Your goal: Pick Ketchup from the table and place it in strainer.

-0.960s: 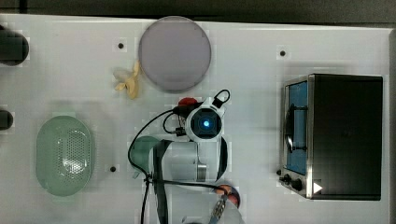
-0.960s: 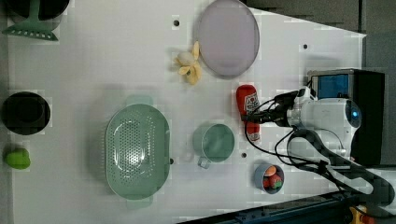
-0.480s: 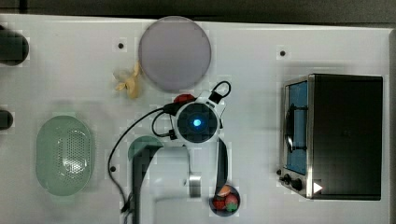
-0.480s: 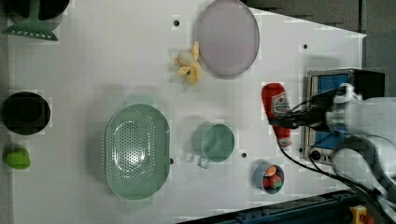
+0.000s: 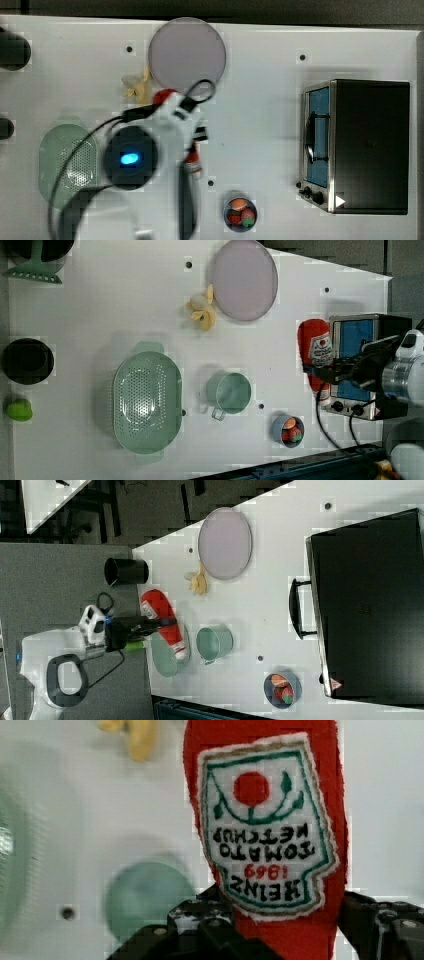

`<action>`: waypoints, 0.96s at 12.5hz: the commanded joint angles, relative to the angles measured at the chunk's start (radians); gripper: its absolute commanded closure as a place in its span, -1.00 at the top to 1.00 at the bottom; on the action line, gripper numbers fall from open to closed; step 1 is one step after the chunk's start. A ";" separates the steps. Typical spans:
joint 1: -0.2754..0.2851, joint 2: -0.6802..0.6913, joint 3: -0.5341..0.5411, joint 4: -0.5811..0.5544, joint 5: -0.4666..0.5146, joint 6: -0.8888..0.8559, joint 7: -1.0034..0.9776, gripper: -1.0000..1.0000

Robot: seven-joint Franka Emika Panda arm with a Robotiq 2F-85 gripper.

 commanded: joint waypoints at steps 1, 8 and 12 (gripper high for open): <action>0.043 0.042 0.133 0.001 0.039 -0.010 0.265 0.21; 0.048 0.178 0.372 0.014 0.040 0.179 0.676 0.21; 0.053 0.330 0.433 0.015 0.038 0.325 0.824 0.21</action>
